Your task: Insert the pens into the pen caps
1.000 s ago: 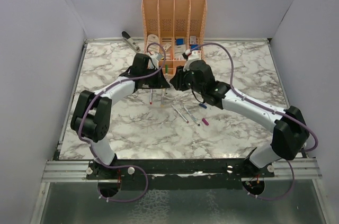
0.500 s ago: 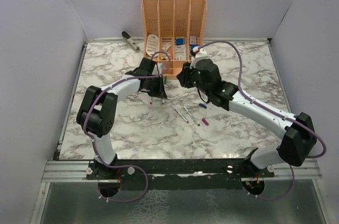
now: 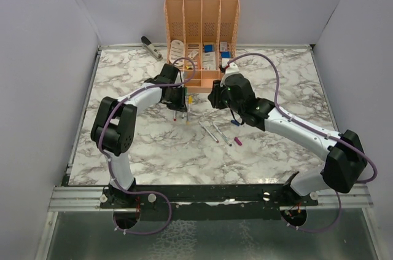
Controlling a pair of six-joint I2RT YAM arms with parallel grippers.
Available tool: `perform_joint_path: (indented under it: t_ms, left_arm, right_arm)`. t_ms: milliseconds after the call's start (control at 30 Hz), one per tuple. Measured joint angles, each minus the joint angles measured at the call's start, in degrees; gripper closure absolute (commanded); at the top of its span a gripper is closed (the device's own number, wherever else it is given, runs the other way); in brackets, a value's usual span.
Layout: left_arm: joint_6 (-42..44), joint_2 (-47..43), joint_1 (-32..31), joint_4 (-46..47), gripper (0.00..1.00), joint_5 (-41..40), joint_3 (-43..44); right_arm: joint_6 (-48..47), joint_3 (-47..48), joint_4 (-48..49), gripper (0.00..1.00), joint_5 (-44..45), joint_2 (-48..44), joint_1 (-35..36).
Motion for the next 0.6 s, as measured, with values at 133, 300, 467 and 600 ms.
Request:
perform_joint_path:
  t_ms: [133, 300, 467, 600]
  left_arm:
    - [0.4, 1.0, 0.6, -0.6, 0.89, -1.2, 0.1]
    - [0.6, 1.4, 1.0, -1.2, 0.88, -2.8, 0.1]
    - [0.8, 1.7, 1.0, -1.6, 0.83, -3.2, 0.6]
    - [0.8, 1.9, 1.0, -1.6, 0.81, -3.2, 0.9]
  right_arm:
    - [0.0, -0.7, -0.3, 0.71, 0.0, 0.0, 0.0]
    - [0.2, -1.2, -0.3, 0.71, 0.0, 0.0, 0.0]
    - [0.2, -1.2, -0.3, 0.71, 0.0, 0.0, 0.0]
    - [0.2, -1.2, -0.3, 0.71, 0.0, 0.0, 0.0]
